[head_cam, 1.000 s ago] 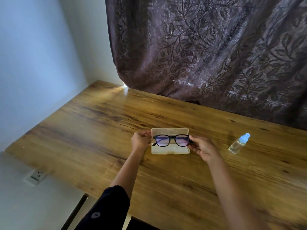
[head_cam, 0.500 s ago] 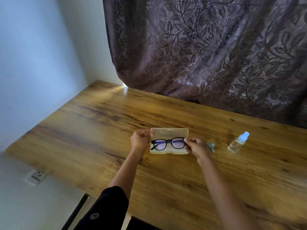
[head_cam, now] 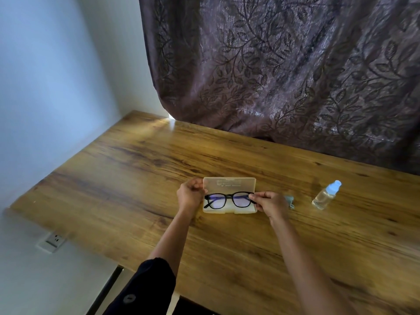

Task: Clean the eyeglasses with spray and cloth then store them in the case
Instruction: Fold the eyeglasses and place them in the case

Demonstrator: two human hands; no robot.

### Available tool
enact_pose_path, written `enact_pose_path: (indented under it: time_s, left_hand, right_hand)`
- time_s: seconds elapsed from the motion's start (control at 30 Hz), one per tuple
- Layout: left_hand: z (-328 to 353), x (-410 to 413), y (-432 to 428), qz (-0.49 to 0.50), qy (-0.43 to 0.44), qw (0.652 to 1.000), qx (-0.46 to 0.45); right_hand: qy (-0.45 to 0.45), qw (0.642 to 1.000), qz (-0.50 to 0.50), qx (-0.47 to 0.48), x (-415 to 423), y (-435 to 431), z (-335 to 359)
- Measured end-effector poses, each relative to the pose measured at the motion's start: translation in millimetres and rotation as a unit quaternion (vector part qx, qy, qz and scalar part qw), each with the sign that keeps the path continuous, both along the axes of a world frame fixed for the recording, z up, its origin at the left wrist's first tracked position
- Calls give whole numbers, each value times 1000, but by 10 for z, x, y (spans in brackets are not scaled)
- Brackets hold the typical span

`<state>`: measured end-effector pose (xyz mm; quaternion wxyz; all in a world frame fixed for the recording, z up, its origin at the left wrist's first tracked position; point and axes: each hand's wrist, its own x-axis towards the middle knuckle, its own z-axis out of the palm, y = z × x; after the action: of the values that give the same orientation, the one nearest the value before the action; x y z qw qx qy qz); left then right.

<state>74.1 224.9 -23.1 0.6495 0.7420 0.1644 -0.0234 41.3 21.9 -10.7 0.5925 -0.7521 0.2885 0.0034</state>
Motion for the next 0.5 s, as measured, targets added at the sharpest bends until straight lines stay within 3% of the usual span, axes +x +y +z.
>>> enact_pose_path:
  time_s: [0.33,0.5]
  left_hand:
    - [48,-67,-8,9,-26,1000,16]
    - [29,-123,18,16,-74,990,122]
  right_hand:
    - [16,998,12,-56,27,23,-38]
    - [11,998,13,-64,3,35,-44]
